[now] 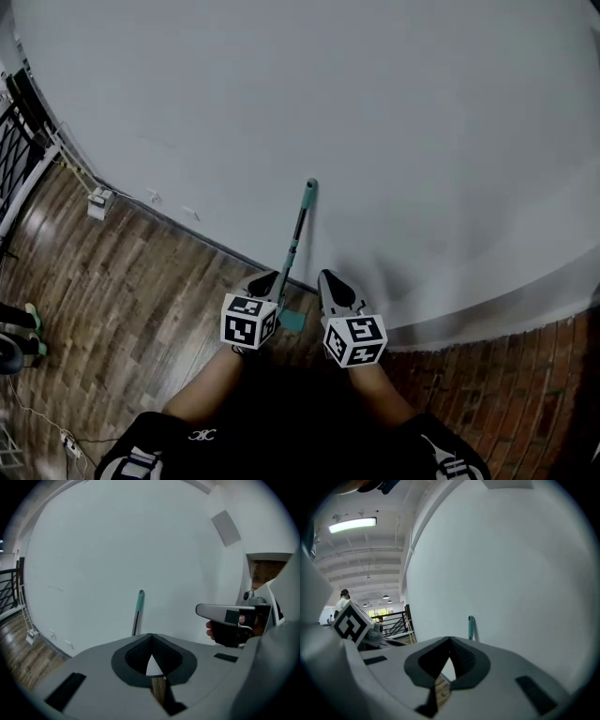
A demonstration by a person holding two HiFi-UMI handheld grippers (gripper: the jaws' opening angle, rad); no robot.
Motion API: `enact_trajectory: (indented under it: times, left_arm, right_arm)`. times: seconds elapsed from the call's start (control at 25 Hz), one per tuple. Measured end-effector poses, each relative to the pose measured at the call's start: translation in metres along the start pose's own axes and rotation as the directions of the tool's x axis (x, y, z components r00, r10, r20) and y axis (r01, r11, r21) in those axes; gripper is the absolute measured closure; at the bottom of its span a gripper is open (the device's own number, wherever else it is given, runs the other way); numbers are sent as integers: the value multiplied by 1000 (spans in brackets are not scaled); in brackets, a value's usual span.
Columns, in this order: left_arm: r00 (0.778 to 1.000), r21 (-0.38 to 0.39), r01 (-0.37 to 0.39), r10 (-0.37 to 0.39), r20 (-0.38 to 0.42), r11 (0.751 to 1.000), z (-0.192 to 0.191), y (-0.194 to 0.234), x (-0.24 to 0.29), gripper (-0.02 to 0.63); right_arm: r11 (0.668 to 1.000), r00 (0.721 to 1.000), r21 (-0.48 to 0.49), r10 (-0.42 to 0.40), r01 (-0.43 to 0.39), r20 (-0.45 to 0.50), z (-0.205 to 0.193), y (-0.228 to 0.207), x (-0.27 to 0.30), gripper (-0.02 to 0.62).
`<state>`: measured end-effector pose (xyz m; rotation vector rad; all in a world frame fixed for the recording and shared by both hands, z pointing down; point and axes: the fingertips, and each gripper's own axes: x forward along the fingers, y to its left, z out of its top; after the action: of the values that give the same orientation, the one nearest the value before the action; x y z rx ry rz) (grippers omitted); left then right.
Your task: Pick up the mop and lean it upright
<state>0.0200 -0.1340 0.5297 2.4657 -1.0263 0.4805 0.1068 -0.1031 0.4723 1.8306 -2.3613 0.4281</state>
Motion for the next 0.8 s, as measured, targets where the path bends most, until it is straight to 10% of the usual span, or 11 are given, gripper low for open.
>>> enact_trajectory:
  times: [0.8]
  left_arm:
    - [972, 129, 234, -234, -15, 964, 63, 69, 106, 611]
  right_arm:
    - [967, 965, 9, -252, 253, -65, 12, -12, 80, 581]
